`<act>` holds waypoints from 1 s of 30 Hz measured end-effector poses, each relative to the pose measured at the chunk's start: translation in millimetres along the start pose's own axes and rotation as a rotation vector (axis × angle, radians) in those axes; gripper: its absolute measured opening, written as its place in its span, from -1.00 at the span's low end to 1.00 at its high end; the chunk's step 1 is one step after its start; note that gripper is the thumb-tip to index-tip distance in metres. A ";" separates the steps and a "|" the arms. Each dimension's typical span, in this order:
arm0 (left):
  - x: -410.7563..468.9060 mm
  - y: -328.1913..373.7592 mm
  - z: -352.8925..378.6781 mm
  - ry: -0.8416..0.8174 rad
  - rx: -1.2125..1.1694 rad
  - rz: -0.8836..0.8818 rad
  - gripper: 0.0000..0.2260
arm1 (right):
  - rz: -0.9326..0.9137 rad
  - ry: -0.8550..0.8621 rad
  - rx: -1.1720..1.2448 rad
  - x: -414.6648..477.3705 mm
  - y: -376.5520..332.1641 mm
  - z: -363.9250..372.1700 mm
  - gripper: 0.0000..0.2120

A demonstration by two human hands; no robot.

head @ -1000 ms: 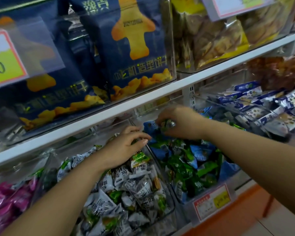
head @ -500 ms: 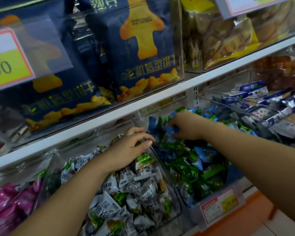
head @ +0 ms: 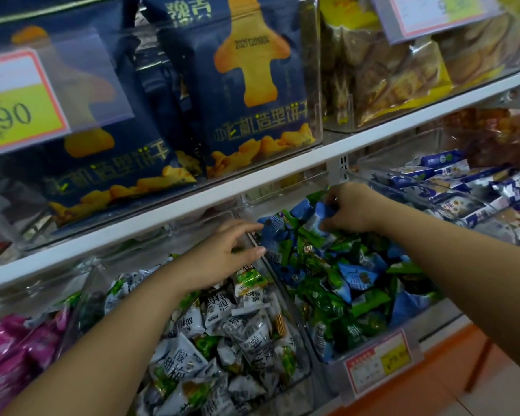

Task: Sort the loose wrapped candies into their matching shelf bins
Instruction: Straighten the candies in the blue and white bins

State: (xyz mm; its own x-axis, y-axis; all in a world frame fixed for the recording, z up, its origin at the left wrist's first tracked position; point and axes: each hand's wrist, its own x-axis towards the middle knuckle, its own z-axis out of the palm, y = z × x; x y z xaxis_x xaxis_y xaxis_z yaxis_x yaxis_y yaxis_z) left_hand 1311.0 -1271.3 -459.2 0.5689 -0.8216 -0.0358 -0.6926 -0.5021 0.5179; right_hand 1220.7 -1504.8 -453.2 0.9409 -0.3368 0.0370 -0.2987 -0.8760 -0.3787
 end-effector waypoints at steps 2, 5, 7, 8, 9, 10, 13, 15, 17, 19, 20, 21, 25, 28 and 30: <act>1.4 0.5 -8.1 -0.013 0.043 -0.044 -0.49 | -0.010 0.028 -0.015 0.6 -5.5 1.8 -0.46; 4.1 -1.0 -14.3 -0.038 0.063 -0.044 -0.53 | -0.233 0.168 -0.031 2.2 -27.2 6.3 -0.43; 6.2 -4.0 -13.7 -0.026 0.057 -0.039 -0.58 | -0.390 0.065 -0.036 10.9 -40.5 15.9 -0.51; 6.9 -6.3 -13.0 -0.019 0.061 -0.040 -0.60 | -0.423 -0.013 -0.039 16.9 -47.5 22.7 -0.51; 7.5 -8.7 -12.3 -0.016 0.063 -0.044 -0.61 | -0.434 -0.083 -0.048 24.4 -52.5 31.6 -0.48; 8.0 -10.3 -11.7 -0.017 0.057 -0.048 -0.61 | -0.438 -0.134 -0.070 31.1 -56.3 39.7 -0.43; 9.4 -12.4 -9.8 -0.032 -0.006 -0.071 -0.61 | -0.433 -0.232 -0.222 50.6 -57.6 64.0 -0.31; 11.0 -14.0 -9.7 -0.034 -0.027 -0.073 -0.61 | -0.406 -0.279 -0.318 56.3 -53.8 68.1 -0.36; 11.3 -14.4 -10.0 -0.036 -0.038 -0.069 -0.61 | -0.372 -0.354 -0.354 56.6 -49.4 63.7 -0.38; 10.9 -13.7 -10.3 -0.040 -0.041 -0.077 -0.62 | -0.368 -0.413 -0.340 54.0 -46.8 54.3 -0.41; 10.7 -13.1 -10.3 -0.042 -0.038 -0.081 -0.63 | -0.375 -0.423 -0.335 51.1 -45.6 49.3 -0.44; 10.2 -12.6 -10.4 -0.044 -0.037 -0.087 -0.63 | -0.380 -0.419 -0.342 48.0 -44.2 45.4 -0.45; 8.1 -9.0 -10.5 -0.046 -0.042 -0.100 -0.62 | -0.376 -0.369 -0.393 32.0 -35.8 37.7 -0.50; 6.2 -7.2 -11.8 -0.056 -0.054 -0.106 -0.63 | -0.373 -0.354 -0.410 27.5 -30.8 33.3 -0.55; 5.6 -5.9 -12.2 -0.060 -0.047 -0.102 -0.64 | -0.353 -0.335 -0.407 25.4 -27.8 30.1 -0.58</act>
State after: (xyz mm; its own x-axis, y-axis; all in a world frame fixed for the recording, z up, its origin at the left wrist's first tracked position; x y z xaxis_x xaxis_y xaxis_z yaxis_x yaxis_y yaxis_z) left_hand 1323.6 -1269.7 -452.1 0.6071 -0.7821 -0.1405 -0.6097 -0.5719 0.5488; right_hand 1257.7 -1478.6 -469.5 0.9731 0.0650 -0.2208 0.0639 -0.9979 -0.0121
